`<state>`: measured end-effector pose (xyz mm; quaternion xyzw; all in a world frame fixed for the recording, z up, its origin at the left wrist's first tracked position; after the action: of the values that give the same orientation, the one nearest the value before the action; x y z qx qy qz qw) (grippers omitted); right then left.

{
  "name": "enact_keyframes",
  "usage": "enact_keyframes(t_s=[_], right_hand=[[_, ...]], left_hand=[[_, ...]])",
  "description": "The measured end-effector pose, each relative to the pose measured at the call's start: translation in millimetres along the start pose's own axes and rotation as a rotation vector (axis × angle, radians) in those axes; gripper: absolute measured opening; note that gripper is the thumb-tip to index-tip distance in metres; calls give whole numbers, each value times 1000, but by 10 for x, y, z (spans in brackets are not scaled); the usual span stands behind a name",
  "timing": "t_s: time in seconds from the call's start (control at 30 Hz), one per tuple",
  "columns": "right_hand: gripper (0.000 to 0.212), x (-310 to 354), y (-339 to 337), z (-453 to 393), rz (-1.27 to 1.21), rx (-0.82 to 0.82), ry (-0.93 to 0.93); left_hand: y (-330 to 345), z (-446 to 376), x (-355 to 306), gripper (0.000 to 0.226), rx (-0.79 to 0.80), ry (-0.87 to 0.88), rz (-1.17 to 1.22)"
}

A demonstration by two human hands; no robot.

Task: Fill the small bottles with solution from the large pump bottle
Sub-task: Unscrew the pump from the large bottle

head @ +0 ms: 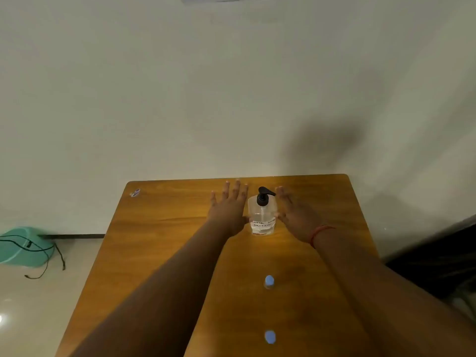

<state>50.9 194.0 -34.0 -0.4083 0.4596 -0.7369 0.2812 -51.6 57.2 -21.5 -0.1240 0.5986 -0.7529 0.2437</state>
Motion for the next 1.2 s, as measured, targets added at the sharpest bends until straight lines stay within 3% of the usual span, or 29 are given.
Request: enact_keyframes(t_s=[0.13,0.4,0.53,0.77,0.93,1.2], right_hand=[[65,38,122,-3,-147,84,16],[63,31,216,-102,-298,23,81],[60,45,240,-123,-355,-16,105],[58,76,201,-125,-367,-26,83],[59,149,-30,-113,-413,-53,53],[58,469,-894,-16,-514,-124,-56]], left_hand=[[141,-47,-105,89,71,53,191],[160,-91,-145,77,-79,-3,490],[162,-111,-104,63,-161,-13,549],[192,-96,-64,69,-182,0,586],[-35,-65,-43,68,-223,30,620],[-930,129,12,66,-363,108,695]])
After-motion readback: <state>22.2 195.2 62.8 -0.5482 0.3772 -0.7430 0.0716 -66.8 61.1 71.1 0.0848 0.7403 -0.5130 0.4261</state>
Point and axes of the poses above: each hand's wrist, its own z-axis away from the middle knuckle, its own y-axis out of the palm, x = y × z, the point moved 8 cm from there along -z, towards the middle knuckle, and after that the axes turned 12 degrees about y, right-handed, at the moved point
